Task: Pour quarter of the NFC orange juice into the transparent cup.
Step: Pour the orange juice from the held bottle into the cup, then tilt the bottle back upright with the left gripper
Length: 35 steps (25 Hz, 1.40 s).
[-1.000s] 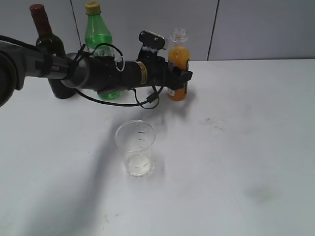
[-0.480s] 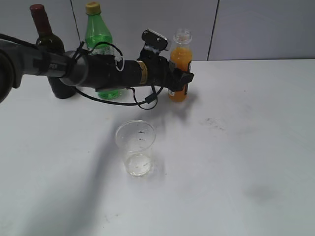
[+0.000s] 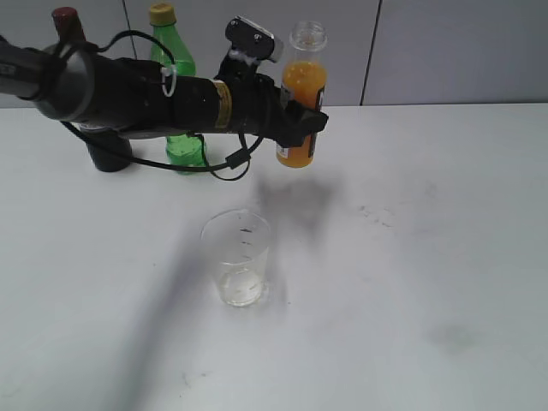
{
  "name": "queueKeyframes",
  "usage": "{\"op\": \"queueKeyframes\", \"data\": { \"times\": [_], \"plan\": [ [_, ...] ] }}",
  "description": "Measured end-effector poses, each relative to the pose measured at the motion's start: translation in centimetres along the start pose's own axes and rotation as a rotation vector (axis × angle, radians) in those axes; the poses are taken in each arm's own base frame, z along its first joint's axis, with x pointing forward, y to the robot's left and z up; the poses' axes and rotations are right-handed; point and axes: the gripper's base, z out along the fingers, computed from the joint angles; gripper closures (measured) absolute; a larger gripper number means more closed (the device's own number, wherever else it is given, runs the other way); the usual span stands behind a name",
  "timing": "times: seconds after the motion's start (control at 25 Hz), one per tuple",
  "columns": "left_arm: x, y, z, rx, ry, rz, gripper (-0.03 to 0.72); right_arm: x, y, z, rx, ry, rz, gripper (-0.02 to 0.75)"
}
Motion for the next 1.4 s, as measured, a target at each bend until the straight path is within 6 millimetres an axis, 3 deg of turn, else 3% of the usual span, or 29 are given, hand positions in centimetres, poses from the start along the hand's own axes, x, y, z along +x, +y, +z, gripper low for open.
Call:
{"op": "queueKeyframes", "data": {
  "times": [0.2, 0.64, 0.84, 1.16, 1.4],
  "plan": [
    [-0.8, -0.6, -3.3, -0.008, 0.013, 0.019, 0.212, 0.0, 0.0, 0.0, 0.000, 0.001, 0.000, 0.148],
    [-1.3, 2.0, -12.4, -0.135, -0.004, -0.030, 0.212, 0.0, 0.0, 0.0, 0.000, 0.000, -0.001, 0.148],
    [-1.3, 1.1, -16.1, -0.171, 0.009, -0.015, 0.212, 0.0, 0.0, 0.0, 0.000, 0.000, 0.000, 0.148],
    [2.2, -1.4, -19.3, -0.211, 0.176, -0.004, 0.212, 0.0, 0.0, 0.0, 0.000, 0.001, 0.000, 0.148],
    [3.8, -2.2, -21.2, -0.271, 0.278, 0.020, 0.212, 0.0, 0.0, 0.0, 0.000, 0.001, 0.000, 0.148]
  ]
}}
